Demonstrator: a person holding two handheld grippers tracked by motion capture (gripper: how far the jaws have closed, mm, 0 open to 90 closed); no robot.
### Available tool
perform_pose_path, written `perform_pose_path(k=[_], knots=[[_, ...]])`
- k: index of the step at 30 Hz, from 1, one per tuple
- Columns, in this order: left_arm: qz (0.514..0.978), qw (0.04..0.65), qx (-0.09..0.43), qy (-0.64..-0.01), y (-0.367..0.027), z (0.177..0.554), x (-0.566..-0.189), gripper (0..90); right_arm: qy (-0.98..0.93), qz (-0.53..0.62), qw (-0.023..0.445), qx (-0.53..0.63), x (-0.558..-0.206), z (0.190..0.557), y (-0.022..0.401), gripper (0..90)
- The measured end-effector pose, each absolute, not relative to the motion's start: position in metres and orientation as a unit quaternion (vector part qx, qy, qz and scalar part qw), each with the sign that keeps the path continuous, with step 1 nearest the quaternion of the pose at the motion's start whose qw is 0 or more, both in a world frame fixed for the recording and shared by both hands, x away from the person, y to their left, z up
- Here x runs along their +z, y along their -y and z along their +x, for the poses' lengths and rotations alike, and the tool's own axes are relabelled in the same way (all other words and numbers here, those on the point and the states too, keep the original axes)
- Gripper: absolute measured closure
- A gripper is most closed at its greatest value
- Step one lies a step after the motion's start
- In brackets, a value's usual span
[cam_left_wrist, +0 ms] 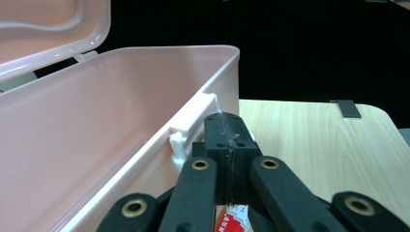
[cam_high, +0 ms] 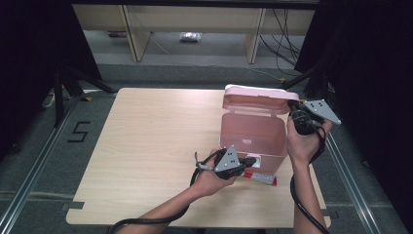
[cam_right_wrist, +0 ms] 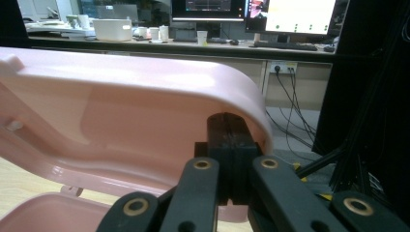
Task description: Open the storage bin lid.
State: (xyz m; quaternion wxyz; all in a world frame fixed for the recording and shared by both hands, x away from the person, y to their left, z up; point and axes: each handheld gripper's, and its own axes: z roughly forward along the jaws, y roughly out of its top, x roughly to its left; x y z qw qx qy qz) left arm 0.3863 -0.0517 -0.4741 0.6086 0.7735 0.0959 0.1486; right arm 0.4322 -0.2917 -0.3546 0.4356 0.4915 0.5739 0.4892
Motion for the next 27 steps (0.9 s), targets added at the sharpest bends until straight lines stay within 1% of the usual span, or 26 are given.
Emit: perform_pose_path(k=[8, 13, 14, 23, 25, 27], knots=[[0.773, 0.609, 0.148, -0.096, 0.052, 0.386, -0.474, 89.8, -0.580, 0.492, 0.439, 0.479, -0.354, 0.437, 0.293, 90.0], [0.775, 0.607, 0.149, -0.094, 0.051, 0.386, -0.474, 89.8, -0.577, 0.501, 0.433, 0.479, -0.354, 0.439, 0.291, 90.0], [0.775, 0.607, 0.149, -0.094, 0.051, 0.386, -0.474, 89.8, -0.579, 0.494, 0.440, 0.477, -0.354, 0.441, 0.292, 90.0], [0.774, 0.608, 0.149, -0.095, 0.051, 0.386, -0.474, 89.8, -0.579, 0.502, 0.433, 0.474, -0.354, 0.447, 0.291, 90.0], [0.774, 0.608, 0.149, -0.095, 0.051, 0.386, -0.474, 89.8, -0.582, 0.497, 0.440, 0.471, -0.355, 0.450, 0.292, 90.0], [0.774, 0.608, 0.149, -0.095, 0.051, 0.386, -0.474, 89.8, -0.579, 0.503, 0.433, 0.473, -0.354, 0.451, 0.291, 90.0]])
